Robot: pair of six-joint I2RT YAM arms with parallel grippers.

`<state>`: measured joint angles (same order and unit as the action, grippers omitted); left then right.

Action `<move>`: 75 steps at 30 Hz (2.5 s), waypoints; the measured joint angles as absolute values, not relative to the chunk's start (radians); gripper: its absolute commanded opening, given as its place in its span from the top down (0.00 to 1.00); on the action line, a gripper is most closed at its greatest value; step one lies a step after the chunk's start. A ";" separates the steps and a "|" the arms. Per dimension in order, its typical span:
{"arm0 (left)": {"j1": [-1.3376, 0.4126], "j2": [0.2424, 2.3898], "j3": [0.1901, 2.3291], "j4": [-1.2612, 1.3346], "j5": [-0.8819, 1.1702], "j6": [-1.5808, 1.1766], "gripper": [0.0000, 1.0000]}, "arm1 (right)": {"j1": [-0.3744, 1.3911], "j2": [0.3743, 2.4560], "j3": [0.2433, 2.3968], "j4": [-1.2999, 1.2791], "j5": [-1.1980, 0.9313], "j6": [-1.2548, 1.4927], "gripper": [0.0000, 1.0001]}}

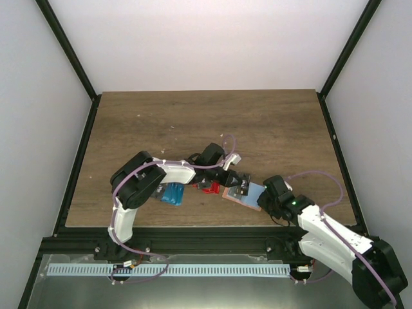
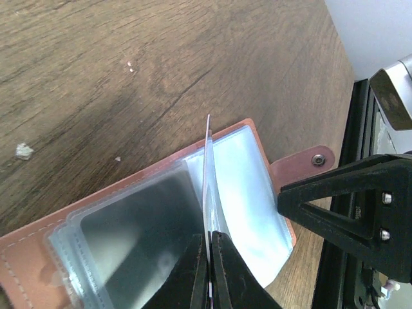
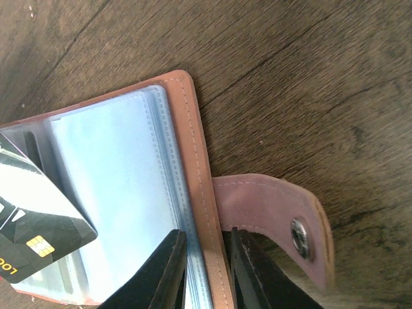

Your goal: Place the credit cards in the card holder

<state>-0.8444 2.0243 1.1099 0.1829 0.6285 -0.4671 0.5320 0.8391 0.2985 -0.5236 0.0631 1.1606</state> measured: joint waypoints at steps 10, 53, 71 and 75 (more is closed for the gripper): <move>-0.834 2.020 1.110 0.168 0.629 -0.446 0.96 | 0.532 0.857 0.299 -0.500 0.059 1.161 0.78; -0.829 2.013 1.043 0.260 0.677 -0.638 0.96 | 0.531 0.910 0.313 -0.458 0.042 1.137 0.84; -0.784 1.994 0.945 0.351 0.658 -0.809 0.96 | 0.531 0.905 0.311 -0.459 -0.005 1.138 0.83; -0.784 1.994 0.945 0.369 0.665 -0.827 0.96 | 0.531 0.907 0.311 -0.455 -0.012 1.138 0.84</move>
<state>-0.7841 1.9938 0.9451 0.3691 0.6647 -0.8272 0.5312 0.9073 0.3111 -0.4553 -0.0124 1.1378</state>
